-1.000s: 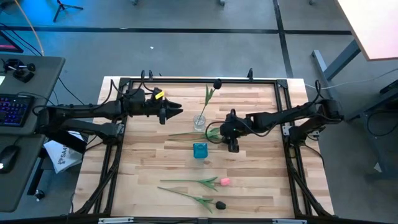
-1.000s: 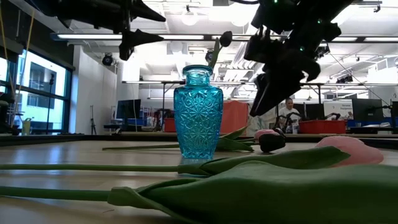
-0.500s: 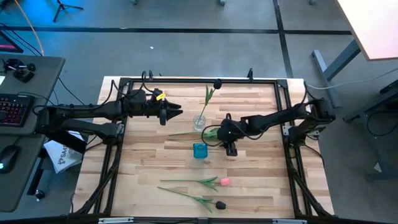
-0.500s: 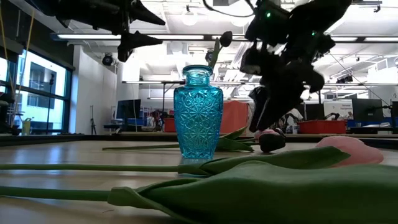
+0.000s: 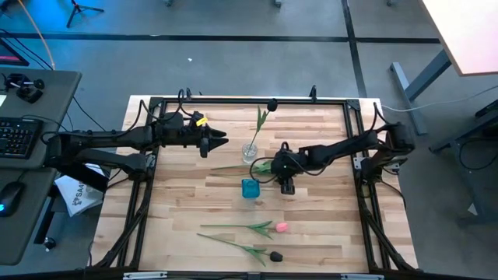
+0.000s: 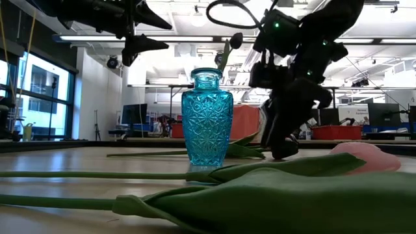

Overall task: Sort flowers into vase by color
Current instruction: Put the top black flower into the transparent vase

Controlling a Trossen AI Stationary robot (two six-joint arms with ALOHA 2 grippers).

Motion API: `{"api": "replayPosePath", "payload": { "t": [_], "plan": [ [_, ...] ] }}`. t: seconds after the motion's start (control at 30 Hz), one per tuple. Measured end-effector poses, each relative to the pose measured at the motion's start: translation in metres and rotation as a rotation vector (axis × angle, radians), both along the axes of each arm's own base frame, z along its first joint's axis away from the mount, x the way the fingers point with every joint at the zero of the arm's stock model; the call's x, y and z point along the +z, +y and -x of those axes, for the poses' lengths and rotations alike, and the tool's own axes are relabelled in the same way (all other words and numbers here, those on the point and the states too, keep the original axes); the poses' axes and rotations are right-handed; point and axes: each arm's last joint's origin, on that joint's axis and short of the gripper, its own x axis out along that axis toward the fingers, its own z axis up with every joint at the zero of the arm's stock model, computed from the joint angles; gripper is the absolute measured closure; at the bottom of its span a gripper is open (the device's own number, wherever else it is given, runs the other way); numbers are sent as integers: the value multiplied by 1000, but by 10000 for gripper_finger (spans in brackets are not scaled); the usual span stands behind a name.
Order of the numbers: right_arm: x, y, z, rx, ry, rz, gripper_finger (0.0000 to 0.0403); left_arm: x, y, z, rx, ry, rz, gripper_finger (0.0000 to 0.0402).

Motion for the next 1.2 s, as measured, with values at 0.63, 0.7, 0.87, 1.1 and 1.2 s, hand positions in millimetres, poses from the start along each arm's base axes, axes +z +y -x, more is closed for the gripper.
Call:
{"api": "replayPosePath", "payload": {
  "t": [0.63,0.7,0.87,1.1,1.2],
  "plan": [
    [-6,6,7,-88,89,-50,379,-1,0,0,-6,15,-9,204],
    [8,7,14,-75,117,-70,386,1,0,2,-7,5,-11,204],
    [58,5,27,74,151,-198,393,4,4,5,14,-17,-17,204],
    [114,-6,28,177,190,-558,394,6,12,7,52,-37,-22,204],
    [129,-10,26,189,162,-585,399,6,13,7,57,-38,-22,204]
  ]
}}
